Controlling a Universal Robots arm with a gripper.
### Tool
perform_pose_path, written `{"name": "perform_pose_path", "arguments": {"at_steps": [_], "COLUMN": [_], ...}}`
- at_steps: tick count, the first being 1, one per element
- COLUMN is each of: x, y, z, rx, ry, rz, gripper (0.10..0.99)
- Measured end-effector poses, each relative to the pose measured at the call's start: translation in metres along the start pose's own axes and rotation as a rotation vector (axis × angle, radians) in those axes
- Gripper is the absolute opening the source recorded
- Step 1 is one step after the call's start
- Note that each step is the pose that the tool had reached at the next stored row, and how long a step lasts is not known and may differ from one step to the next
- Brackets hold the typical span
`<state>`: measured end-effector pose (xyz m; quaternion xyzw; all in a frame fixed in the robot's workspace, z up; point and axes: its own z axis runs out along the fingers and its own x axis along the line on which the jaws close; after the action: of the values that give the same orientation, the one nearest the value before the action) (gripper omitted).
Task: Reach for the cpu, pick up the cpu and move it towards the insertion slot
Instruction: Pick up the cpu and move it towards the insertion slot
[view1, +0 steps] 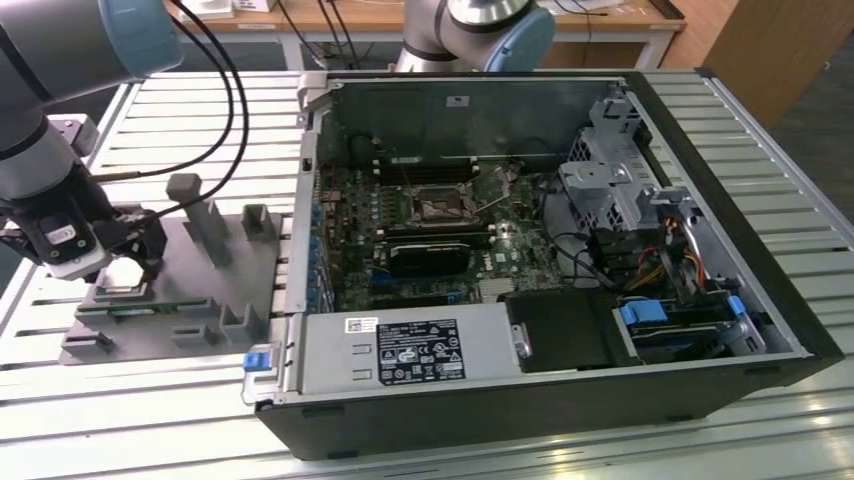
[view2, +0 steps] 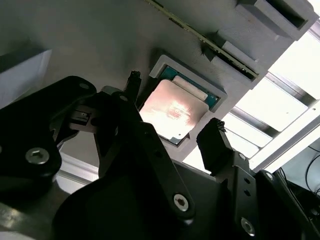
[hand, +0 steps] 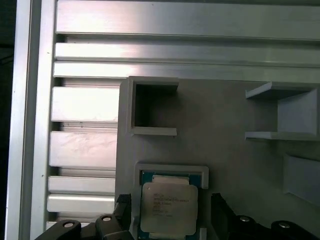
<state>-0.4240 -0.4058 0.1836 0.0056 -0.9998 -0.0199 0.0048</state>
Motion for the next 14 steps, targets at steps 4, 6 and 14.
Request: {"name": "perform_pose_path", "arguments": {"at_steps": [4,6,14], "x": [0.0000,0.0000,0.0000], "y": [0.0010,0.0013,0.0020], "z": [0.0010,0.0010,-0.0003], "rx": [0.000,0.000,-0.003], "ry": [0.0000,0.0001,-0.0001], "rz": [0.000,0.000,0.000], "gripper": [0.655,0.584,0.541]}}
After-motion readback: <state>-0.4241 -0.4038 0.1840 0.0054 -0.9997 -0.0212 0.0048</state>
